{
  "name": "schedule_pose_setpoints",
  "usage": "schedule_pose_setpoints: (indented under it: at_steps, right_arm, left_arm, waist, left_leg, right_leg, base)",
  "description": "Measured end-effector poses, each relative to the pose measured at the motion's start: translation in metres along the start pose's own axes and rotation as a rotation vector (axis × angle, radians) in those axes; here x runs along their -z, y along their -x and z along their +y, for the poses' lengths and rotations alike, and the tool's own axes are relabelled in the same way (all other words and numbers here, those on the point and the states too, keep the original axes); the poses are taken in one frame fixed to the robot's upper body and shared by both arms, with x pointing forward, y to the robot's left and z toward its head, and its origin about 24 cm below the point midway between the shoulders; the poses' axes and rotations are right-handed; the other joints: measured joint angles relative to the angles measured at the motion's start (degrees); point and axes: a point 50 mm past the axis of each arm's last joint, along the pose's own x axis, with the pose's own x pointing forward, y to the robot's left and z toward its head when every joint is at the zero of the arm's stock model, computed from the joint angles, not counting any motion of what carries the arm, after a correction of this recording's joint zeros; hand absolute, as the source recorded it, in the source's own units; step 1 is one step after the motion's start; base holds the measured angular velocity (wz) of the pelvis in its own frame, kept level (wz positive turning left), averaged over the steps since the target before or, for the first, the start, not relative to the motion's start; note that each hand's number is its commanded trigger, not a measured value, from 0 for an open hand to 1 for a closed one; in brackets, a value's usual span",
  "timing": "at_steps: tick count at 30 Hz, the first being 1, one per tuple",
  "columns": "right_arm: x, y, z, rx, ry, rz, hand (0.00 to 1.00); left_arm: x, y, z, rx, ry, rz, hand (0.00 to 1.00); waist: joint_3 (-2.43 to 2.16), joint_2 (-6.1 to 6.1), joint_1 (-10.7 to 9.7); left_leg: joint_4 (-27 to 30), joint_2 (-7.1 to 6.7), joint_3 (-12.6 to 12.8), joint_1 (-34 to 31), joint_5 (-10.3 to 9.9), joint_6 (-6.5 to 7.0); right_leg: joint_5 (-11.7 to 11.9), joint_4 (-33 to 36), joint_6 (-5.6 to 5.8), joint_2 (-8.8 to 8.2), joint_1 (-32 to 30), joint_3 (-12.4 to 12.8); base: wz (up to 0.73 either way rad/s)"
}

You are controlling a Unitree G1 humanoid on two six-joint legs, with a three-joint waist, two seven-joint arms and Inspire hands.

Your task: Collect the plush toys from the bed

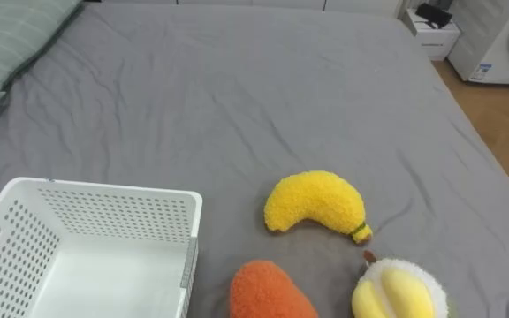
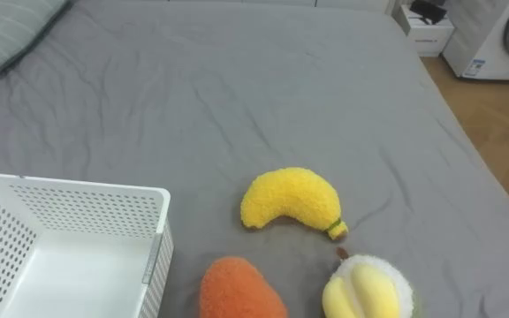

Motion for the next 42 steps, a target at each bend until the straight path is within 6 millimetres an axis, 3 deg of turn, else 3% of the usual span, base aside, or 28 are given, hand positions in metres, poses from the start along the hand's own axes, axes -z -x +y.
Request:
schedule_pose_setpoints:
  at_steps: [20,29,36,40,42]
  right_arm:
    - [0.000,0.000,-0.001,-0.001,-0.036,-0.003,0.00]
    - [0.012,0.002,-0.015,0.062,-0.256,0.019,0.00]
    - [0.015,0.004,-0.028,0.163,-0.452,0.016,0.00]
    - [0.008,0.005,-0.038,0.235,-0.543,-0.004,0.00]
    - [-0.012,0.007,-0.050,0.291,-0.582,-0.055,0.00]
  left_arm:
    - [0.002,0.000,0.000,0.000,-0.002,0.007,0.00]
    - [0.005,-0.001,0.010,-0.036,0.078,0.031,0.00]
    - [0.011,-0.001,0.015,-0.047,0.091,0.055,0.00]
    - [0.015,-0.001,0.017,-0.051,0.105,0.072,0.00]
    - [0.017,-0.001,0.020,-0.059,0.115,0.085,0.00]
  waist:
    - [-0.08,0.17,-0.19]
    - [-0.43,0.11,-0.71]
    - [-0.20,-0.59,-2.98]
    - [-0.48,-0.68,-3.97]
    - [-0.38,-1.05,-3.88]
  left_leg:
    - [0.20,0.07,0.42,0.01,0.00,0.00]
    - [0.18,0.05,0.45,0.39,0.00,0.00]
    - [0.18,0.04,0.50,0.18,0.00,0.01]
    - [0.04,0.04,0.59,0.82,0.03,0.00]
    - [-0.01,0.02,0.83,1.05,0.03,0.01]
  right_leg:
    - [0.28,-0.06,-0.02,0.07,0.04,0.42]
    - [0.25,0.12,0.00,0.03,0.21,0.47]
    - [0.04,0.64,-0.01,-0.04,-0.04,0.58]
    - [0.04,0.76,-0.02,0.00,0.07,0.73]
    - [0.04,1.07,-0.02,-0.02,-0.04,0.91]
  base:
    - [-0.01]
    - [0.00]
    - [0.00]
    - [-0.03]
    - [-0.11]
